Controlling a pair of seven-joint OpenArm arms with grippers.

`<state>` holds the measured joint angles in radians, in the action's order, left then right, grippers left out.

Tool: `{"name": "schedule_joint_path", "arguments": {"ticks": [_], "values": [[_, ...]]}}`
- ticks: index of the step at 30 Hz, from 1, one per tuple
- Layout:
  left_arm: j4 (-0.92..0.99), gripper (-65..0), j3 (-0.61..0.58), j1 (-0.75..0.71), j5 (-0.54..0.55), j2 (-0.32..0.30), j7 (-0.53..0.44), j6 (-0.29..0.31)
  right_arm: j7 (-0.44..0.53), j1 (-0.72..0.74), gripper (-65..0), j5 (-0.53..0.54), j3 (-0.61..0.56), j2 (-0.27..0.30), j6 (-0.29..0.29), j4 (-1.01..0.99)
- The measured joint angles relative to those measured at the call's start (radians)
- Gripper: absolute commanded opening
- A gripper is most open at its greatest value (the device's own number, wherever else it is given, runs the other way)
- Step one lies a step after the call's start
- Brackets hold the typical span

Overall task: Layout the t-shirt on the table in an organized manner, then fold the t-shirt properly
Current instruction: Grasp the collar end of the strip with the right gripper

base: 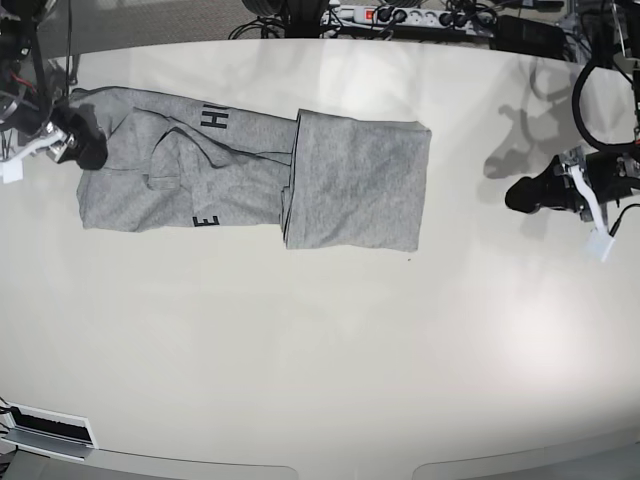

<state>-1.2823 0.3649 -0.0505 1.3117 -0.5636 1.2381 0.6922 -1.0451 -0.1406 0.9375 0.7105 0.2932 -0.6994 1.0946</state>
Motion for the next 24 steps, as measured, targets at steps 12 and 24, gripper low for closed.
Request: {"name": "schedule_joint_path", "arguments": {"ticks": [12,24], "values": [[0.000,-65.0,0.000,-0.002,-0.003,0.001,0.000,0.000,-0.165,0.041,-21.5,0.183,0.000,0.000,0.000,-0.101],[0.000,-65.0,0.000,-0.002,-0.003,0.004,-0.016,0.000,-0.220,0.042,-43.5,0.237,-0.151,0.003,0.001,-0.102]]}}
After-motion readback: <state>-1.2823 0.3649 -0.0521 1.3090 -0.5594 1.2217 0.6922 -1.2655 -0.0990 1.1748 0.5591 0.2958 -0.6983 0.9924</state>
